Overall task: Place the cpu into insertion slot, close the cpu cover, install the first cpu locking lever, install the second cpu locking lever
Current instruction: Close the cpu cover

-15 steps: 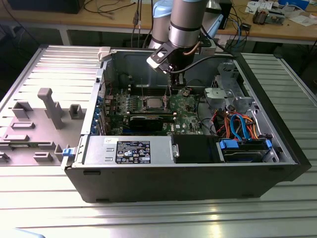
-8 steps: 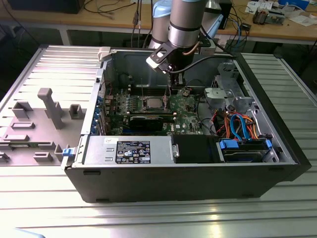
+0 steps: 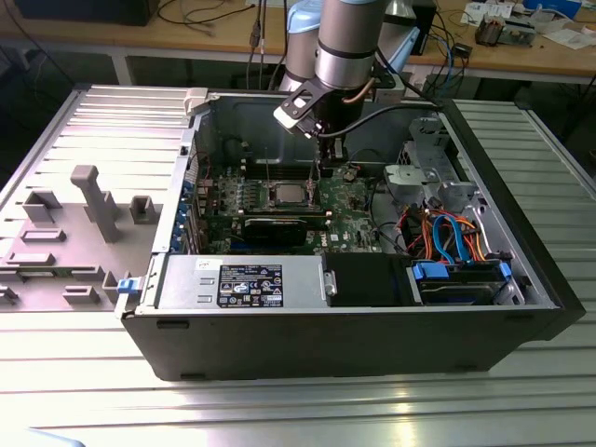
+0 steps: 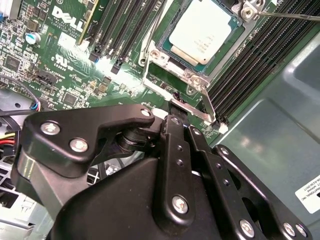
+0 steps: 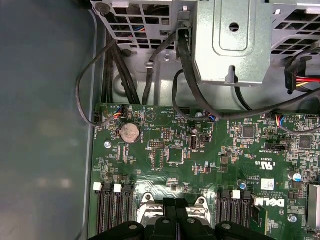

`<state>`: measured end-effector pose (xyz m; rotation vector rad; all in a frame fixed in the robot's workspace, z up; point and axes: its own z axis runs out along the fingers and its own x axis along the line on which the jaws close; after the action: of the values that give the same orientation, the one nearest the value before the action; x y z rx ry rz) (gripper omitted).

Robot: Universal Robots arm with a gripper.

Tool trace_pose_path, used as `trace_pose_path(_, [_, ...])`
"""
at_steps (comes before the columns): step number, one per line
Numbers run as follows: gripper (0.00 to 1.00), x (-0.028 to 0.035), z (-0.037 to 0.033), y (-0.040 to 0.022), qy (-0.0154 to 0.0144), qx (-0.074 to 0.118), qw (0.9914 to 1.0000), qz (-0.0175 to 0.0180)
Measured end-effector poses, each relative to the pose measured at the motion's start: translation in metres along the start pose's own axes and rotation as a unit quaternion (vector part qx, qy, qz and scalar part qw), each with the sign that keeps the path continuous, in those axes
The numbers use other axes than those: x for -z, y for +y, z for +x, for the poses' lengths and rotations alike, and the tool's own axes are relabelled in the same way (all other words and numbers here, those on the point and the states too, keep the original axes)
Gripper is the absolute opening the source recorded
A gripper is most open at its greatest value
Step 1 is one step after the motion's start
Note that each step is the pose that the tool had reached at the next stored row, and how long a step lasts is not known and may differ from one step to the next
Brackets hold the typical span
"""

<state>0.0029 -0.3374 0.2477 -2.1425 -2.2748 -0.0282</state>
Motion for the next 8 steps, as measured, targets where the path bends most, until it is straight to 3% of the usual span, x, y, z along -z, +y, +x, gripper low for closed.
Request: trace_pose_path(8, [0.11, -0.0001, 0.0001, -0.0016, 0.0000, 0.000, 1.00000, 0.0000])
